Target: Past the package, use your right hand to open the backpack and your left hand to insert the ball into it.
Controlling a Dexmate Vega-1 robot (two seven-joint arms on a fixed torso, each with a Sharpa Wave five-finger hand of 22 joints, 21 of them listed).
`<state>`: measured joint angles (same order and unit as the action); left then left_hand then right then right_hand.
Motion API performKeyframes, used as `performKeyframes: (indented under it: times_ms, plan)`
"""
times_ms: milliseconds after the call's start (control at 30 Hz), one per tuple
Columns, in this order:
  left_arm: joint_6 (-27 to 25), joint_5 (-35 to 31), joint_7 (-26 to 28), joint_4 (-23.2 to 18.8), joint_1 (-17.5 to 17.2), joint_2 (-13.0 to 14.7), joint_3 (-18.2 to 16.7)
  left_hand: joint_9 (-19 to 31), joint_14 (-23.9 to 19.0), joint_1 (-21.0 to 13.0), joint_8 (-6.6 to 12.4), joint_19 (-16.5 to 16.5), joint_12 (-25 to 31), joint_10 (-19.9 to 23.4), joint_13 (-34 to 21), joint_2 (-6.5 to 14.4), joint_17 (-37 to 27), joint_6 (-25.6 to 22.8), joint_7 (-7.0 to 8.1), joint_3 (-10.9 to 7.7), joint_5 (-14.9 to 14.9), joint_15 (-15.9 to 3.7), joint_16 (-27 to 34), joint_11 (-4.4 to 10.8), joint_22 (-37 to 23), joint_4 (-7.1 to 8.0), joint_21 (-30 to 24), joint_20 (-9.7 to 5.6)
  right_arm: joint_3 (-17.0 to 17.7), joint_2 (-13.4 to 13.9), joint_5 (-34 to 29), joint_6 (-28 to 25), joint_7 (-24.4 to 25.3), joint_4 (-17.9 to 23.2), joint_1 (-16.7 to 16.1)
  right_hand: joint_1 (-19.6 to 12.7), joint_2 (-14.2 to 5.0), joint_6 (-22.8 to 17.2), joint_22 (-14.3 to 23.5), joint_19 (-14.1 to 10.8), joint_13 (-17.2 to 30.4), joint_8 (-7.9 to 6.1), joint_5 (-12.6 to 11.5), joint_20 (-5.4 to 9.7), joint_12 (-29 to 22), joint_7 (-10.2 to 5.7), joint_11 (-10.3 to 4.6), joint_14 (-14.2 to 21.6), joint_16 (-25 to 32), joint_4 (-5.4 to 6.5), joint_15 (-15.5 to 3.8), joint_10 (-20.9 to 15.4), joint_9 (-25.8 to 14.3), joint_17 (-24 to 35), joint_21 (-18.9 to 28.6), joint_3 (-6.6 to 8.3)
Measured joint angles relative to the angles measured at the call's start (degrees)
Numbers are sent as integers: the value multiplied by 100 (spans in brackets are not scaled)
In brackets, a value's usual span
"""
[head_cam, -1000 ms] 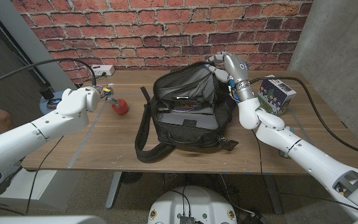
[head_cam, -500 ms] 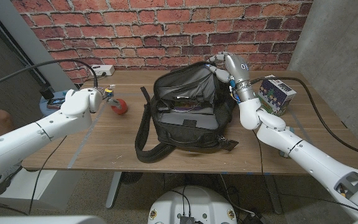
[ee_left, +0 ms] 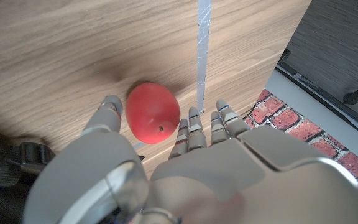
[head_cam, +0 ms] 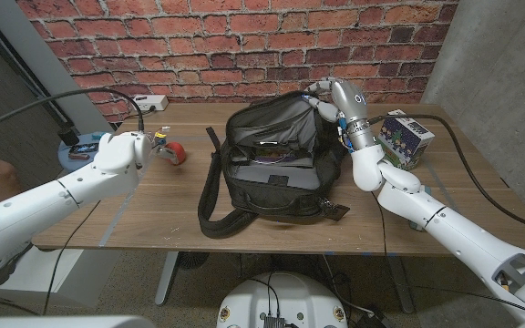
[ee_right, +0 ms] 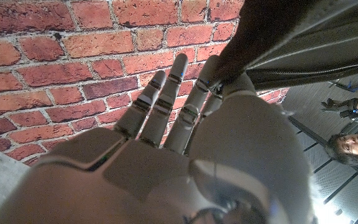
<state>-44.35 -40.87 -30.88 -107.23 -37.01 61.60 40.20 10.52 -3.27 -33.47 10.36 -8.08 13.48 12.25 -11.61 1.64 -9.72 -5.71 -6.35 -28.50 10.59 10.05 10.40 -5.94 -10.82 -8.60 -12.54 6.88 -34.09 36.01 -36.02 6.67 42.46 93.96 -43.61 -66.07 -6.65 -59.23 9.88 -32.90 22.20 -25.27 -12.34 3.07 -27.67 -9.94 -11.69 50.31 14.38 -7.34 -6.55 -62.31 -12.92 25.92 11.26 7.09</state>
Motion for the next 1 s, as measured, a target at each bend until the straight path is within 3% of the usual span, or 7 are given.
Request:
performKeyframes:
  times_ms: [733, 833, 1000]
  plan:
    - [-307, -11, 196, -149, -43, 20, 59, 0, 39, 0, -65, -11, -77, -163, 1, 0, 0, 461, 112, 23, 0, 84, 1, -122, 1, -24, 0, 112, 70, 71, 29, 39, -60, 73, -63, -6, 6, 0, 0, 51, 24, -18, 1, -10, 44, 0, 1, 21, -41, -31, -20, 1, 0, 27, 0, -32]
    - [-366, -11, 213, -172, -48, 32, 55, 0, 10, 0, -64, -11, -77, -162, 1, 0, 0, 541, 27, 47, 0, 113, 2, -123, 1, -1, 0, 112, 86, 84, 29, 36, -66, 105, -86, -6, 5, 0, 0, 51, 13, -17, 2, -10, 44, 0, 1, 21, -41, -31, -20, 1, 0, 26, 0, -32]
    - [-471, -16, 266, -184, -48, 39, 49, -13, -61, -1, -16, -86, -77, -68, 9, 0, 0, 467, -255, 58, 0, 62, 2, -28, 1, -12, 0, 99, 113, 105, 29, 5, -86, 160, -126, 1, -2, 0, 0, 51, 24, -16, 4, -10, 44, 0, 1, 21, -63, -31, -19, 1, 0, 53, 0, -32]
